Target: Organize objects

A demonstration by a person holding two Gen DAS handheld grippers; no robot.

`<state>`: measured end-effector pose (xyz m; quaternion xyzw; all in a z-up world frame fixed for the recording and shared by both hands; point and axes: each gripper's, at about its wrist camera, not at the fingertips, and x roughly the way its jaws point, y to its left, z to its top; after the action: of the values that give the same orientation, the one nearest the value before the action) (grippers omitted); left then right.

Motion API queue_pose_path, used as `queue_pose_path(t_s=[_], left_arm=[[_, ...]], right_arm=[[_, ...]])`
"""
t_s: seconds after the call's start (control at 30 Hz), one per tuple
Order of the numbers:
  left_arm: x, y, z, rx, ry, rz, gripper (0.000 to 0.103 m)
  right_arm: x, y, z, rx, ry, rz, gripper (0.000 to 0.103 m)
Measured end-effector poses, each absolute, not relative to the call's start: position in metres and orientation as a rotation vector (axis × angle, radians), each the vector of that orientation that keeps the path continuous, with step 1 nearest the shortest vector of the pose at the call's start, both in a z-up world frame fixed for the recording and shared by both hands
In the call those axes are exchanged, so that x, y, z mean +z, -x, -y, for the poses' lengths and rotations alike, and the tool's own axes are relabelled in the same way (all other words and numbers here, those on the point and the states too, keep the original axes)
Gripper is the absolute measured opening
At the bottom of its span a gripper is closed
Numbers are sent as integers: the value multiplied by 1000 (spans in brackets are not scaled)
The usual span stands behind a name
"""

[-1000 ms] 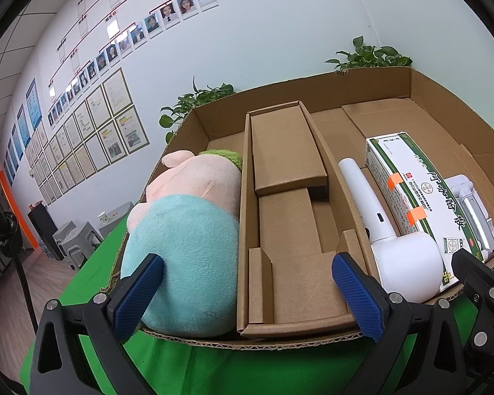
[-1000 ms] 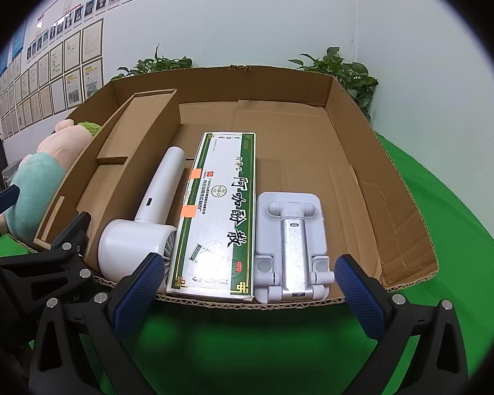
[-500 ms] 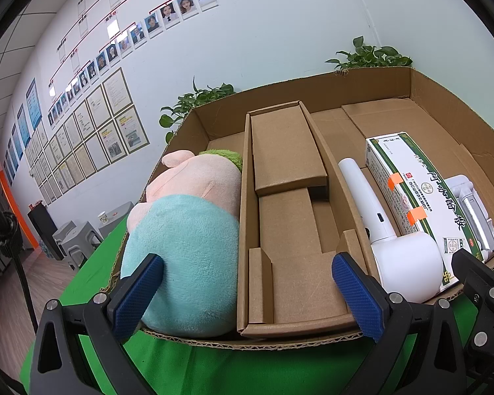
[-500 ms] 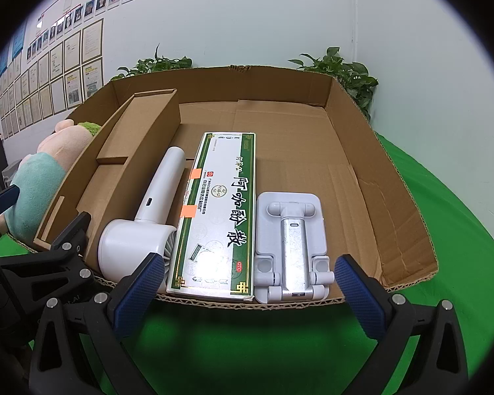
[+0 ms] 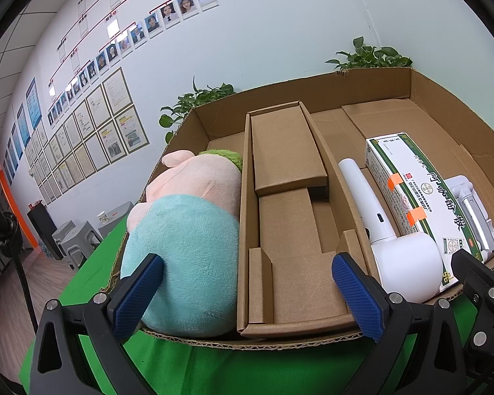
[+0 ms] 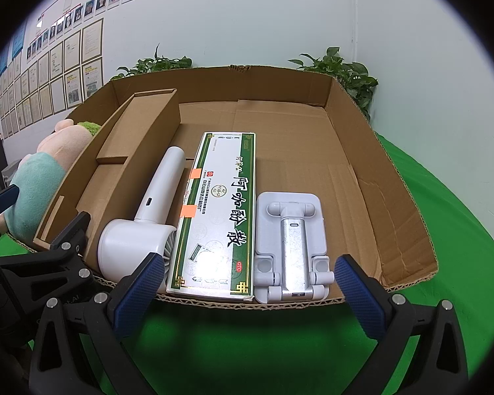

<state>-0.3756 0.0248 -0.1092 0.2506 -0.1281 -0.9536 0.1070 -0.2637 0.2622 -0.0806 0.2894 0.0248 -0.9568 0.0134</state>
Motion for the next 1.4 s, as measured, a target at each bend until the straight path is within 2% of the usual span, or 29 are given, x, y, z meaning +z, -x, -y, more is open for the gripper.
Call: queue_pose_path(t_s=[1.4], left_arm=[[-110, 380, -26, -2808, -736, 370, 103]], right_arm=[[-80, 263, -262, -2982, -903, -78, 103]])
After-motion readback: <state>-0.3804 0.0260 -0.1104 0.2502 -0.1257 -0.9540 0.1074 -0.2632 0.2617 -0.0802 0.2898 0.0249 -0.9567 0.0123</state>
